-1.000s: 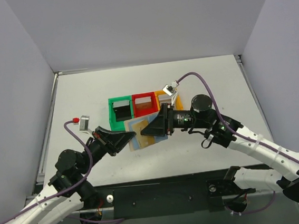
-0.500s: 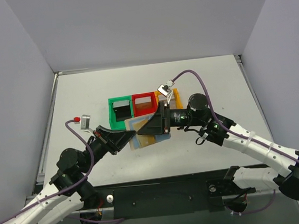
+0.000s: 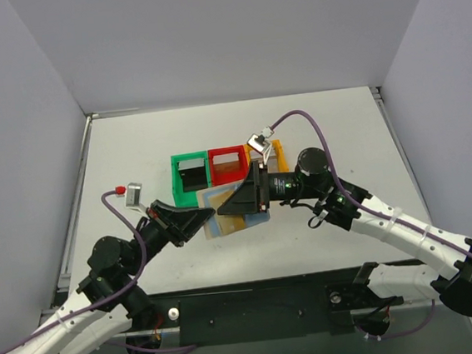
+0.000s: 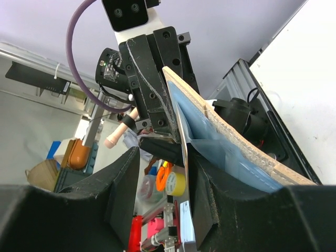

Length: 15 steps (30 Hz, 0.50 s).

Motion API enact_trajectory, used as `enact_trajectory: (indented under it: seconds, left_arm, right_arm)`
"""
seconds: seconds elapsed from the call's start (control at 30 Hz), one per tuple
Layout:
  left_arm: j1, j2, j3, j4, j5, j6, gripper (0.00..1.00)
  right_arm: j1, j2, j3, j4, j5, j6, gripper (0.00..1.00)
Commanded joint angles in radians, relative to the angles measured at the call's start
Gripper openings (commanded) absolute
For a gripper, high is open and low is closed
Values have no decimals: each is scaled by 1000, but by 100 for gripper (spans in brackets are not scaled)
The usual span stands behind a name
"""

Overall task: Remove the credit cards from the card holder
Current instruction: Remove the credit card from the card holder.

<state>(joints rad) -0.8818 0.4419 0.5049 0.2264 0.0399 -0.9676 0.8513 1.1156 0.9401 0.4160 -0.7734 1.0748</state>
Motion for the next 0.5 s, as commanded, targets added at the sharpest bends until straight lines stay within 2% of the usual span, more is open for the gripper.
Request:
enact_trajectory:
  seconds: [0.0, 0.47]
  left_arm:
    - [0, -20, 20, 21, -11, 9, 0]
    - [0, -48, 21, -1, -18, 18, 0]
  right_arm:
    - [-4, -10, -4, 76, -53, 19, 36]
    - [-31, -33, -20, 49, -55, 11, 37]
